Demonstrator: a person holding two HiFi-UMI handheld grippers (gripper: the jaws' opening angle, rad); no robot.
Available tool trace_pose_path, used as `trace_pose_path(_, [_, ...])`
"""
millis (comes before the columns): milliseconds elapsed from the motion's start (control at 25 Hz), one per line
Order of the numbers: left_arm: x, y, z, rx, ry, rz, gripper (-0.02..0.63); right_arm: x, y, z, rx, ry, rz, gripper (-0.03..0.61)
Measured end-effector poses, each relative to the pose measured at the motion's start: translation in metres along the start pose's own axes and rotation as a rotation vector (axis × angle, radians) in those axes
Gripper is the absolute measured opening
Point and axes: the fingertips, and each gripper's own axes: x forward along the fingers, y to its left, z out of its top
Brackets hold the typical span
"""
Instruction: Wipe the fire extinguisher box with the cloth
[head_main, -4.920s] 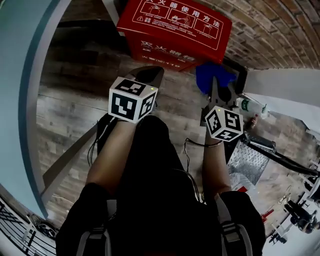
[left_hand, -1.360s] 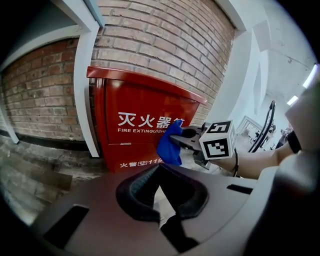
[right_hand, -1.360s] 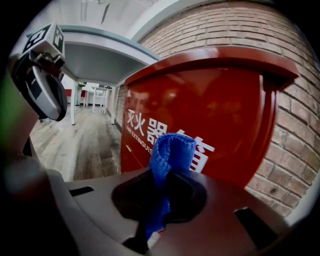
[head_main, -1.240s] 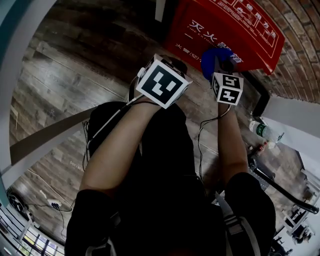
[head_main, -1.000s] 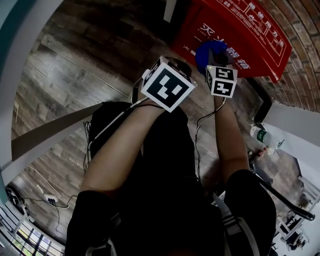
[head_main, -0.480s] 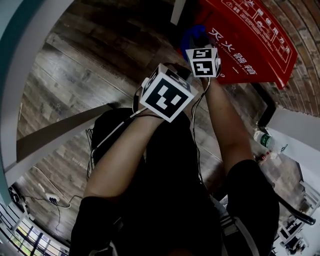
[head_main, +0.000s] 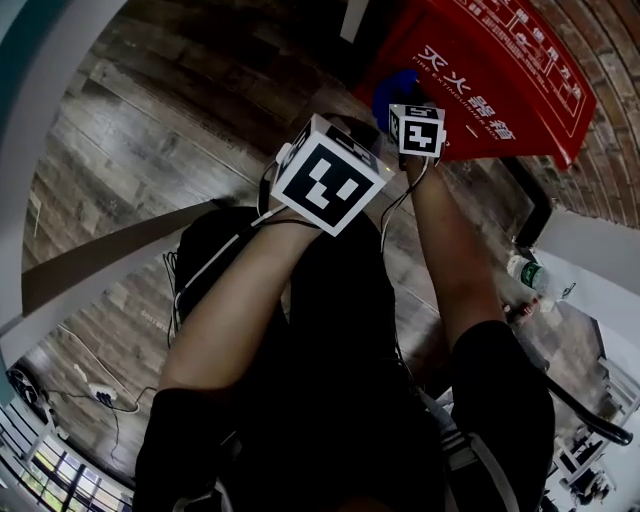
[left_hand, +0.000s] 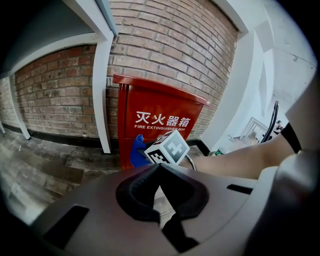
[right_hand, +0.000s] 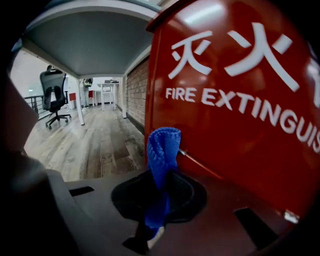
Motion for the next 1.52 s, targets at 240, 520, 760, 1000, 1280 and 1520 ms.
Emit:
trace_pose_path(240, [0.003, -0.006, 0.003, 0.032, 0.005, -0.012, -0.002, -0.033, -0.049, -0.056, 0.062, 0.061, -0.086, 0.041])
trace_pose_path(520, [0.011, -0.012, 0.002, 0.06, 0.037, -0.037, -0.002, -0.111, -0.118, -0.084, 0.115, 0.022, -0.214, 0.041])
trace_pose_path(760, [0.021, -0.022, 0.006, 0.081, 0.045, -0.06, -0.002, -0.14, -0.139, -0.089, 0.132, 0.005, -0.234, 0.041])
trace_pose_path(1000, [0.023, -0.021, -0.001, 0.097, 0.072, -0.045, -0.002, -0.112, -0.133, -0.114, 0.137, 0.048, -0.202, 0.041])
trace_pose_path(1280, [0.017, -0.016, -0.004, 0.088, 0.051, -0.008, -0.002, -0.074, -0.114, -0.141, -0.009, 0.185, -0.162, 0.041])
trace_pose_path(1520, [0.003, -0.007, -0.013, 0.06, 0.04, 0.011, -0.002, -0.042, -0.082, -0.12, -0.027, 0.16, -0.108, 0.041])
